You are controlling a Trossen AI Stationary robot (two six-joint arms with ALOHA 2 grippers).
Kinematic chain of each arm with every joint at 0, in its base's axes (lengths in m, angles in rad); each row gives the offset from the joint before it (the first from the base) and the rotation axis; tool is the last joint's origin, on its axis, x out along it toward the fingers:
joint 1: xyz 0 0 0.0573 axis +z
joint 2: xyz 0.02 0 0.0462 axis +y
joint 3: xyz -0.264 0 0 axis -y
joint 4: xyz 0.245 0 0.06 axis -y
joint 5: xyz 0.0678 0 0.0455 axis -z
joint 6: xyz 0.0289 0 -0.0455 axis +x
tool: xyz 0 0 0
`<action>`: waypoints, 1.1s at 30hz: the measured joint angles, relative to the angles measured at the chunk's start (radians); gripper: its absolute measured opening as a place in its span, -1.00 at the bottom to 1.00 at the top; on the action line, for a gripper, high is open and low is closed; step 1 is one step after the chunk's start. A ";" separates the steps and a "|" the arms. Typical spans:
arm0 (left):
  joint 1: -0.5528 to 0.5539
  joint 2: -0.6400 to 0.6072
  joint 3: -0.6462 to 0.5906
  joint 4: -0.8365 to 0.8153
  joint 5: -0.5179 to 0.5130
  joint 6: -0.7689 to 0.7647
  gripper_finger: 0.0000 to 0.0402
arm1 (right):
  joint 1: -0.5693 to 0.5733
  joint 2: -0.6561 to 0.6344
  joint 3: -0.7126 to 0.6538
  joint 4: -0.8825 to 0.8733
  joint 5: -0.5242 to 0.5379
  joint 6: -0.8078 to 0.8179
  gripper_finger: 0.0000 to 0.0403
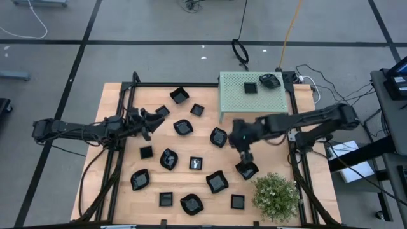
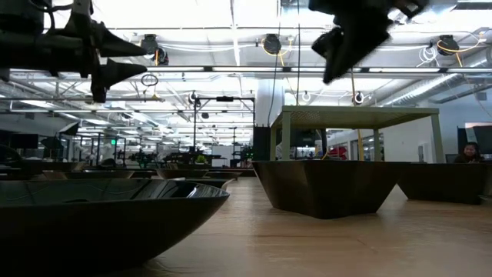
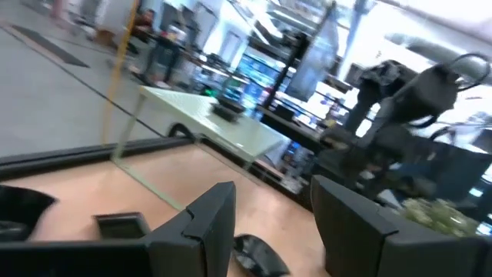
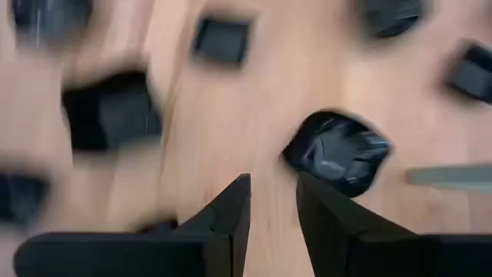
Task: Pick & Place Mini shaped plates
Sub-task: Stack the black leaf-shaped plate on top of the leaf-shaped plate on the shelf
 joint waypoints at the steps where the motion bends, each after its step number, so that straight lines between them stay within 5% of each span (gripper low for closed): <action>1: 0.000 0.000 0.000 0.000 0.021 0.001 -0.13 | 0.013 0.018 -0.008 0.000 0.000 -0.079 -0.54; 6: 0.000 0.000 0.000 -0.001 0.112 -0.022 -0.13 | 0.051 0.105 -0.080 0.116 0.093 -0.412 -0.54; 13: 0.000 0.000 0.000 -0.002 0.173 -0.106 -0.13 | 0.024 0.189 -0.218 0.435 0.237 -0.649 -0.54; 33: -0.002 0.000 0.000 0.004 0.187 -0.179 -0.13 | -0.014 0.344 -0.255 0.562 0.247 -0.793 -0.54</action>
